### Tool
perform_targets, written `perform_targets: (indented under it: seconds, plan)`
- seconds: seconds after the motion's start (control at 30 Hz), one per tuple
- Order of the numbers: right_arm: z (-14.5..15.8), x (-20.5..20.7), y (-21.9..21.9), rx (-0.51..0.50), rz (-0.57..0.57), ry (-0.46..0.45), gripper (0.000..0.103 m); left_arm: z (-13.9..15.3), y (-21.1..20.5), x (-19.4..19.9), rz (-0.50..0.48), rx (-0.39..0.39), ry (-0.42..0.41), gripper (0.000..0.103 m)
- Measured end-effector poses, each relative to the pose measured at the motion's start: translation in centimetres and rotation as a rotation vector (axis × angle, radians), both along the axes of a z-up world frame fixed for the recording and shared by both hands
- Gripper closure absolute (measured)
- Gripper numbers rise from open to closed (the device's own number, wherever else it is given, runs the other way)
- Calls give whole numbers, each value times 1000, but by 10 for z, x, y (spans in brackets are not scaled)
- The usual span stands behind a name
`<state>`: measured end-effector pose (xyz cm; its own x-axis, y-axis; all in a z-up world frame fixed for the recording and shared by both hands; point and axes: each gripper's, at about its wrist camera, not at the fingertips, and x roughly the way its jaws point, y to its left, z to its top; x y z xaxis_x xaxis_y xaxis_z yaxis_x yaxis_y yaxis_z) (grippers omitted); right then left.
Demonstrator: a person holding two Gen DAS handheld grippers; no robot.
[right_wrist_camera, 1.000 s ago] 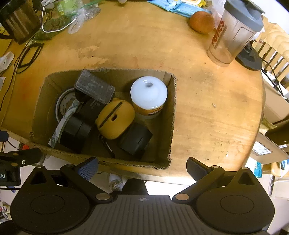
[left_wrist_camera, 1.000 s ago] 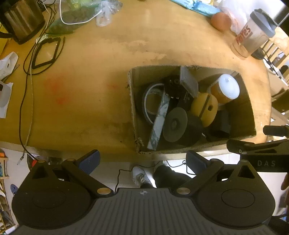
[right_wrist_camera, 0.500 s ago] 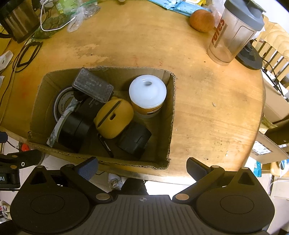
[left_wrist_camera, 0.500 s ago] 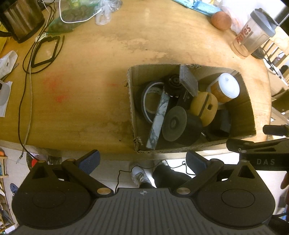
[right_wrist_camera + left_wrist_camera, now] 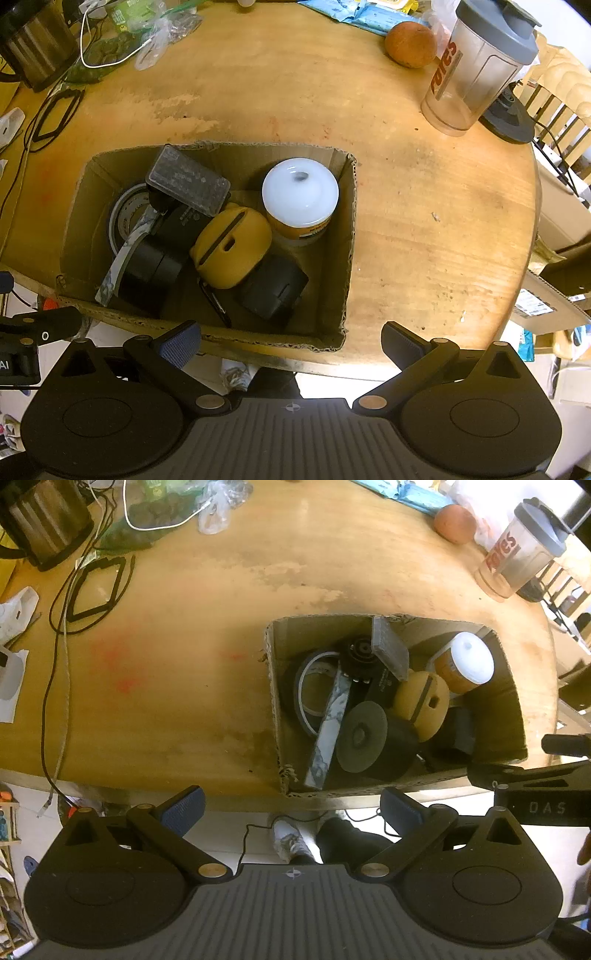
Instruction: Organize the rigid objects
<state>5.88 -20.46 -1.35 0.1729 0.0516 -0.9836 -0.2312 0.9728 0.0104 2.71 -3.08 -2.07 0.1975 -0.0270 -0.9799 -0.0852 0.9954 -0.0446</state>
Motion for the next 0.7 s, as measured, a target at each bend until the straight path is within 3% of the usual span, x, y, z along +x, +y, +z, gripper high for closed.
perform_targets:
  seconds: [0.7]
  plan:
    - [0, 2, 2, -2, 1, -1, 0, 0, 1, 2, 1, -2, 0, 0]
